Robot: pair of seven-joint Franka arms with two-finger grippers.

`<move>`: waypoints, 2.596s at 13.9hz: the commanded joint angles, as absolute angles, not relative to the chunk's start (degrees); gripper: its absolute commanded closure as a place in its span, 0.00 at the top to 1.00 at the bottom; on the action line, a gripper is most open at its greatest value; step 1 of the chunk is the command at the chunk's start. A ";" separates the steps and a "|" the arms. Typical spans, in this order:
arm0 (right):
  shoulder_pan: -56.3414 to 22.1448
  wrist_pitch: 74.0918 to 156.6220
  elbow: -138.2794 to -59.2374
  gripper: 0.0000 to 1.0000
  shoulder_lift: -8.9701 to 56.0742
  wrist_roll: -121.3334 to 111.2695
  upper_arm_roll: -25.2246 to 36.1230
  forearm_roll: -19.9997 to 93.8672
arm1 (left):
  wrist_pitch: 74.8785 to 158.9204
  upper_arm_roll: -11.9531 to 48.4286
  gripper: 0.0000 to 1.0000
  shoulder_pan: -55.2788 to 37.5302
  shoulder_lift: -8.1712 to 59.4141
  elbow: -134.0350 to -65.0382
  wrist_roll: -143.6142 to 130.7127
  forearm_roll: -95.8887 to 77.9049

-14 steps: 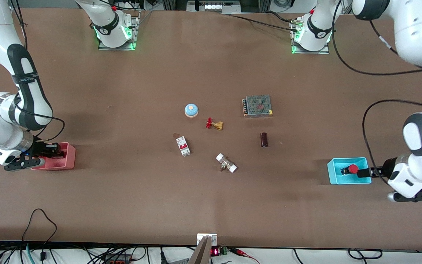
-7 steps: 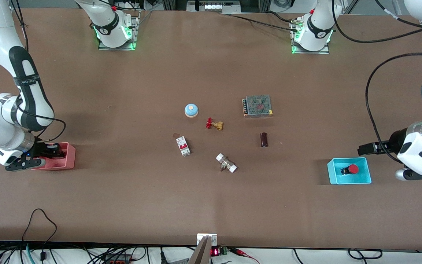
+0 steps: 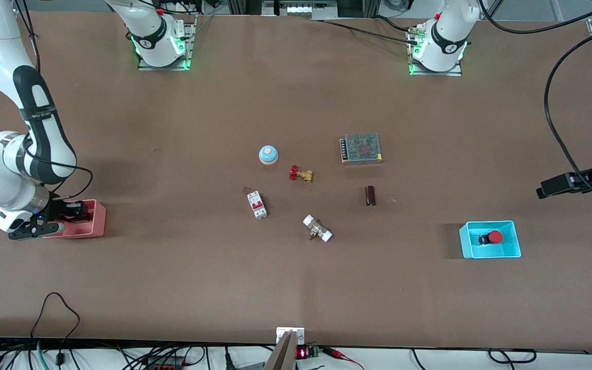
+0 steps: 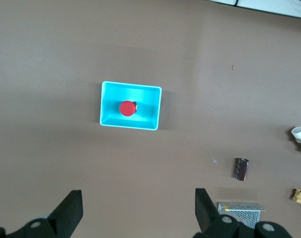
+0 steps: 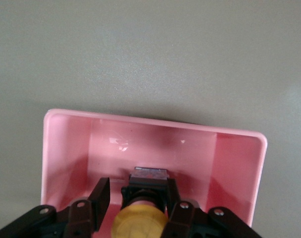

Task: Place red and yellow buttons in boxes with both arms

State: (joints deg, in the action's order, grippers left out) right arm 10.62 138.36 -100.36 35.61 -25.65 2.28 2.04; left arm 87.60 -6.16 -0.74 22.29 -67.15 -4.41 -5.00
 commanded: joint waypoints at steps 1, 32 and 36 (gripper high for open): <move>10.99 139.13 -100.63 0.57 35.68 -27.16 2.11 2.90 | 90.16 -5.71 1.00 -0.36 13.30 -78.63 -4.39 -4.31; 0.18 91.68 -85.61 1.00 4.92 -2.56 -0.70 0.35 | 92.11 3.16 1.00 7.21 6.86 -84.99 -1.95 -1.15; -1.84 92.29 -85.69 1.00 6.24 0.16 -0.70 0.00 | 90.80 4.30 1.00 7.30 6.42 -84.99 0.62 -1.14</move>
